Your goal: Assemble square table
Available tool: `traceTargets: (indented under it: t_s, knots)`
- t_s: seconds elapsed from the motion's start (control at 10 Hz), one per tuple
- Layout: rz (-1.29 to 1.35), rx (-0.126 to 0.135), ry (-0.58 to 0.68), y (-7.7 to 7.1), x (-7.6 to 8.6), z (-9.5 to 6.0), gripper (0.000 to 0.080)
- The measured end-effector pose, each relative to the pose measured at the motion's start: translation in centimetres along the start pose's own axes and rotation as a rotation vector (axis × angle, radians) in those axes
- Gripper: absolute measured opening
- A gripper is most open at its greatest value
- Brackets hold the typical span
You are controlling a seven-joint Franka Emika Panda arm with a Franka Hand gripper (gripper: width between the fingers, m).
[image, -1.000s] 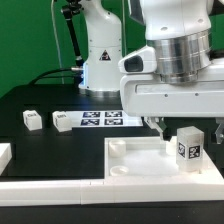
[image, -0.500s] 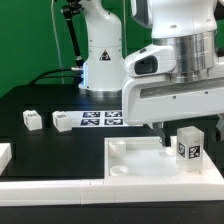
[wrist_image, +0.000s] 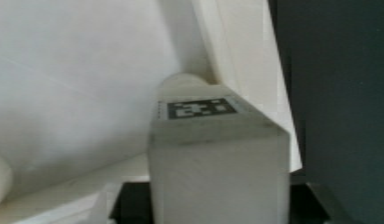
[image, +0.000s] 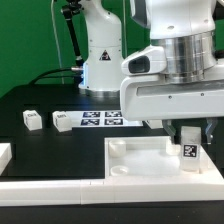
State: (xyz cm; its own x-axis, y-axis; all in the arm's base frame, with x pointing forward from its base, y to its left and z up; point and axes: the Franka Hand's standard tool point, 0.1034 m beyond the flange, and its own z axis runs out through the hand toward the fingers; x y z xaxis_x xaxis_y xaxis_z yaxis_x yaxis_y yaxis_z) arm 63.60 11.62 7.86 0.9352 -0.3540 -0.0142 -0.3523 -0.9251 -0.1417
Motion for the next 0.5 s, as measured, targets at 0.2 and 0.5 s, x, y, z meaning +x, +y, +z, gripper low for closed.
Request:
traceTargets:
  t_s: [0.2,0.5]
  knots:
    - [0.279,-0.002,0.0,0.17,0.03,-0.06,0.0302]
    - [0.834,0.04,-0.057,0.53,0.0,0.11,0.0301]
